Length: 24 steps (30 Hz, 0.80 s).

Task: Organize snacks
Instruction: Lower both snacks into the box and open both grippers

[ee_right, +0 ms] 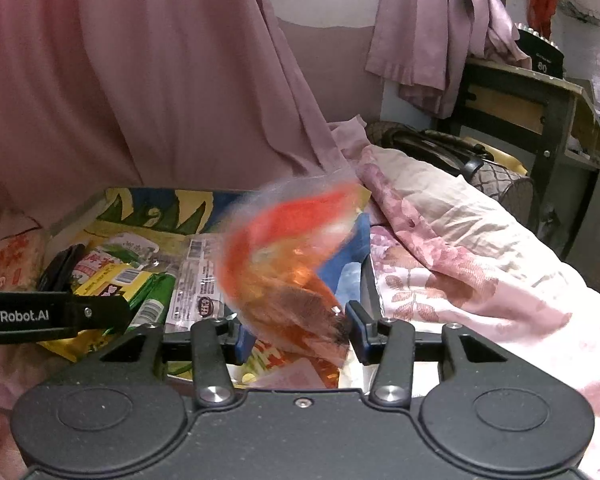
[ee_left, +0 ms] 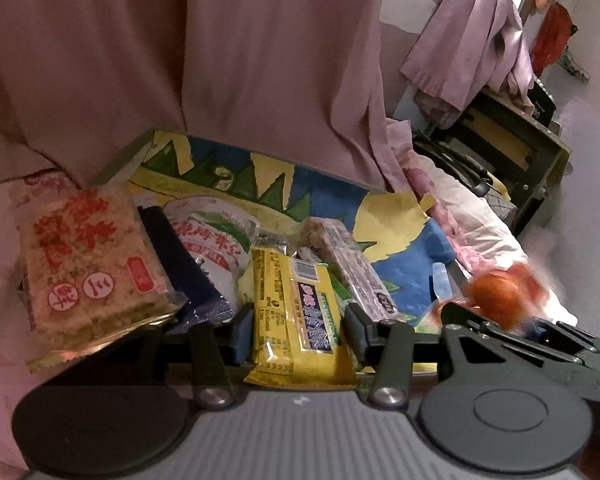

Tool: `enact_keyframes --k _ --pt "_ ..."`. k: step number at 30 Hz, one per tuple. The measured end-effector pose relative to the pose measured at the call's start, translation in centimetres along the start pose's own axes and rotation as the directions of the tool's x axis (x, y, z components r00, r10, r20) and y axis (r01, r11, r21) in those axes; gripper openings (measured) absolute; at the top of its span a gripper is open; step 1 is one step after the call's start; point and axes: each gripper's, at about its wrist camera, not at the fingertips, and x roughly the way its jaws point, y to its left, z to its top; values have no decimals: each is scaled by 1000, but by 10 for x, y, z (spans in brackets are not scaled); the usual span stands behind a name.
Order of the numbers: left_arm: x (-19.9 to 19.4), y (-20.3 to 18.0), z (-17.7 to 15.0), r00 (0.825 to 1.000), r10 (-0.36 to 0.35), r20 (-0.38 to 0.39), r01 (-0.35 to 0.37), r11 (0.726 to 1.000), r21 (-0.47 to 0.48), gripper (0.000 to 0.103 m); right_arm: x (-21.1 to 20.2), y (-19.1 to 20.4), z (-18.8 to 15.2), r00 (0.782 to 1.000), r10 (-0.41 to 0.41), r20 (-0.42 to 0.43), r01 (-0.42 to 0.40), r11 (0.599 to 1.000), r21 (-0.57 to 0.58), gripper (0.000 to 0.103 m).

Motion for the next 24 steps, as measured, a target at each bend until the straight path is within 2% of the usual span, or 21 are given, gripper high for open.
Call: enact_keyframes --k 7,10,14,19,24 --pt "0 -3 0 1000 10 -12 -10 1000 -6 59 -1 -4 2 1000 -5 -3 5 1000 28 55" --pt "-6 -8 0 1000 11 0 -11 1000 2 68 -5 -9 4 1000 -8 -4 8 998 56 60" --pt "-20 -15 2 999 14 41 -14 1000 8 82 -18 -17 9 1000 -13 21 11 996 93 71" --pt "-47 -25 7 994 33 102 -34 999 15 89 -45 -31 12 998 -23 60 16 992 122 83" --pt "-81 -38 5 982 64 176 -75 996 52 101 -79 -42 15 994 -14 108 0 993 122 94"
